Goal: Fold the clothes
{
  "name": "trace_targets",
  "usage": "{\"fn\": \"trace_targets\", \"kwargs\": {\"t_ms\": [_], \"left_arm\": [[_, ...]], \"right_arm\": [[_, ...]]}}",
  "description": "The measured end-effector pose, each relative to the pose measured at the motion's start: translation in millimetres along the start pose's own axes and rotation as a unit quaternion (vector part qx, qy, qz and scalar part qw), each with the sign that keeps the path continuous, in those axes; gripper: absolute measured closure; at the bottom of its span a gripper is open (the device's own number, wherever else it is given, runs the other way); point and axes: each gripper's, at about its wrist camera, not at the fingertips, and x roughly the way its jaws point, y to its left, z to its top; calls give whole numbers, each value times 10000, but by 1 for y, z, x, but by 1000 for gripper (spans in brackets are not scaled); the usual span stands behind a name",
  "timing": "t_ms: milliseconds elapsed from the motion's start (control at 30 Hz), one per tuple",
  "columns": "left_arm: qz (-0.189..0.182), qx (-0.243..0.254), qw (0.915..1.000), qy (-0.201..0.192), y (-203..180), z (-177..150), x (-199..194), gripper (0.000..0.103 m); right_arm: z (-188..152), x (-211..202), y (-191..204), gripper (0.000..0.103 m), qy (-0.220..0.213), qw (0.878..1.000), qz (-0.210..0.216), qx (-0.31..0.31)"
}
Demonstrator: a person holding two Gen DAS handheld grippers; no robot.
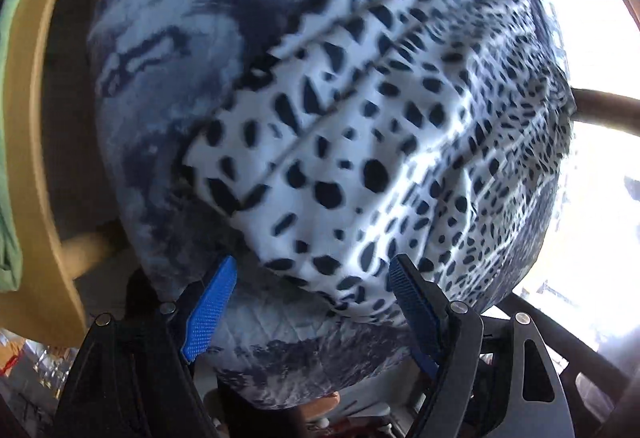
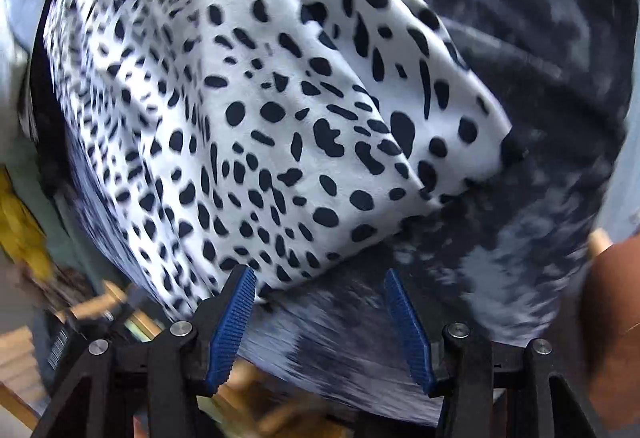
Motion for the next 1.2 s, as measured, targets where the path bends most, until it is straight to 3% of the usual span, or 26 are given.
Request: {"fn": "trace_targets", "kwargs": {"t_ms": [133, 233, 333, 500, 567, 633, 700, 767, 800, 833, 900, 1000, 1167, 1200], "left_arm": [[335, 864, 9951, -331, -44, -10, -3, 22], [610, 1907, 9783, -526, -72, -21, -2, 22], [957, 3083, 9434, -762, -99, -41, 2, 22], [1295, 4640, 8688, -1148, -131, -84, 6, 22], [1426, 5199, 8307, -1388, -141, -104, 3, 22], [1589, 5856, 7767, -1687, -148, -128, 4, 22], [1852, 6626, 6958, -2062, -170, -157, 15, 22], [2070, 7272, 6110, -2347, -188, -169, 27, 22], [2158, 7493, 5800, -2356, -203, -165, 26, 22], [2207, 7681, 5549, -2312, -204, -169, 38, 22], [2200, 7923, 5228, -2246, -204, -175, 46, 22], [2035, 8084, 5084, -2160, -205, -181, 52, 22], [1701, 8227, 4988, -2132, -216, -197, 67, 22], [1652, 8210, 5046, -2100, -220, -196, 70, 22]], "right_arm": [[4, 1, -7, 47, -306, 9990, -4, 325], [9, -1, -8, 47, -375, 9984, 22, 434], [15, -4, -20, 48, -365, 9972, 54, 648], [24, -10, -45, 48, -340, 9935, 130, 1082], [27, -12, -55, 48, -330, 9914, 160, 1255], [31, -14, -65, 49, -321, 9892, 203, 1416], [33, -16, -70, 53, -320, 9873, 301, 1529], [36, -17, -73, 88, -335, 9879, 411, 1461], [39, -19, -73, 89, -329, 9890, 444, 1373], [42, -21, -72, 91, -315, 9900, 456, 1301], [46, -22, -71, 95, -297, 9913, 533, 1164], [50, -26, -73, 99, -313, 9904, 800, 1079], [49, -38, -76, 100, -338, 9809, 1534, 1151], [45, -41, -74, 100, -349, 9806, 1593, 1088]]}}
